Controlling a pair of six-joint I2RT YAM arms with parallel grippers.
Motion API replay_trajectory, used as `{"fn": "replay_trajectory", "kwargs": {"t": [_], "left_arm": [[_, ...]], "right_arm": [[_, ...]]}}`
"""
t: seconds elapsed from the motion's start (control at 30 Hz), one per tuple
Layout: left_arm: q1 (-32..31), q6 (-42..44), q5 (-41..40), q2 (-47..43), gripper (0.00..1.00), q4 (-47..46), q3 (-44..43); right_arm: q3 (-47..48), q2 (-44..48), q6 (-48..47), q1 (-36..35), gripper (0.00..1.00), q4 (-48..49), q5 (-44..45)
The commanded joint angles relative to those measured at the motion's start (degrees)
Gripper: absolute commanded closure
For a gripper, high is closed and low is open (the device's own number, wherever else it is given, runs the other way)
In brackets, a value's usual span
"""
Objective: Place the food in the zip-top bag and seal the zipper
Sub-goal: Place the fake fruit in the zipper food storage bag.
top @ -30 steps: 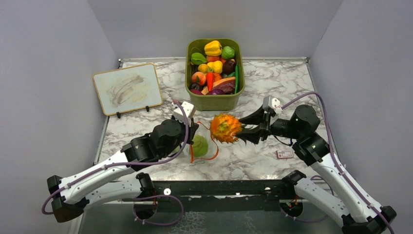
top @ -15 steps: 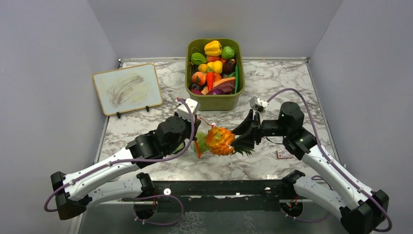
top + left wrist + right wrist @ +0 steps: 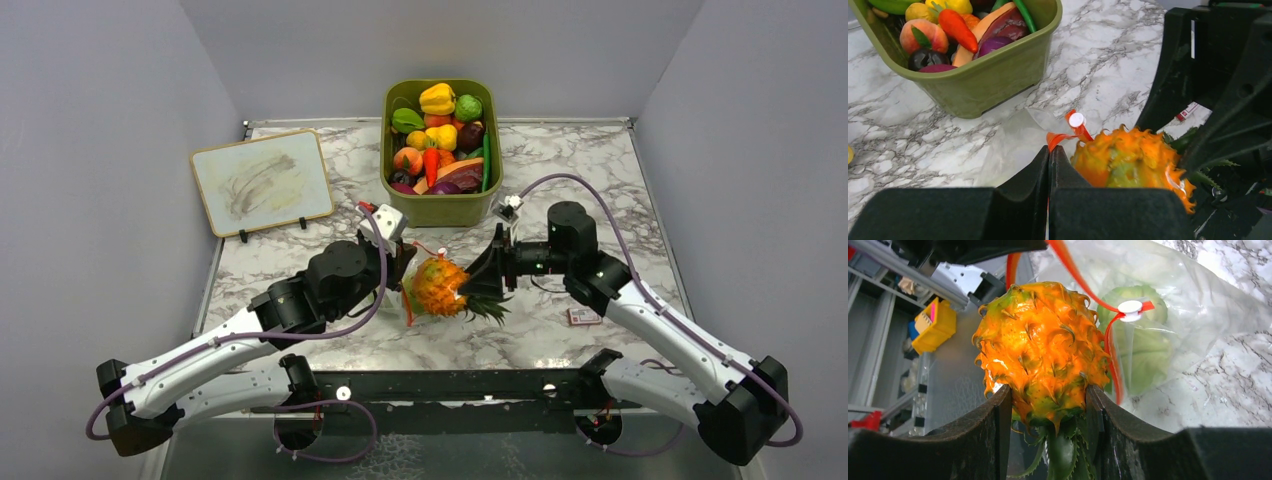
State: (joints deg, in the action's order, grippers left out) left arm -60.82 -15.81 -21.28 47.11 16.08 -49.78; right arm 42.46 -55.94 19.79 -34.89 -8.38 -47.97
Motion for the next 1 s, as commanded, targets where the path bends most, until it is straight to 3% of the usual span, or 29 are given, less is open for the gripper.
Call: {"fn": "replay_trajectory", "kwargs": {"t": [0.0,0.3,0.63,0.97], "left_arm": [[0.26,2.23,5.25,-1.66,1.0,-4.46,0.91],[0.26,3.94,9.05,-2.77,1.0,-6.45,2.28],[0.26,3.38,6.33,-1.12,1.0,-6.5,2.02],[0.21,2.17,8.48,-1.44,1.0,-7.68,2.83]], "right_arm": [[4.76,-2.39,4.12,-0.52,0.94,-5.11,6.3],[8.06,-2.66,9.74,-0.61,0.95,-9.89,11.77],[7.44,-2.45,4.88,-0.85,0.95,-12.81,4.61],[8.14,-4.6,7.05,-2.38,0.96,-13.81,7.15]]}}
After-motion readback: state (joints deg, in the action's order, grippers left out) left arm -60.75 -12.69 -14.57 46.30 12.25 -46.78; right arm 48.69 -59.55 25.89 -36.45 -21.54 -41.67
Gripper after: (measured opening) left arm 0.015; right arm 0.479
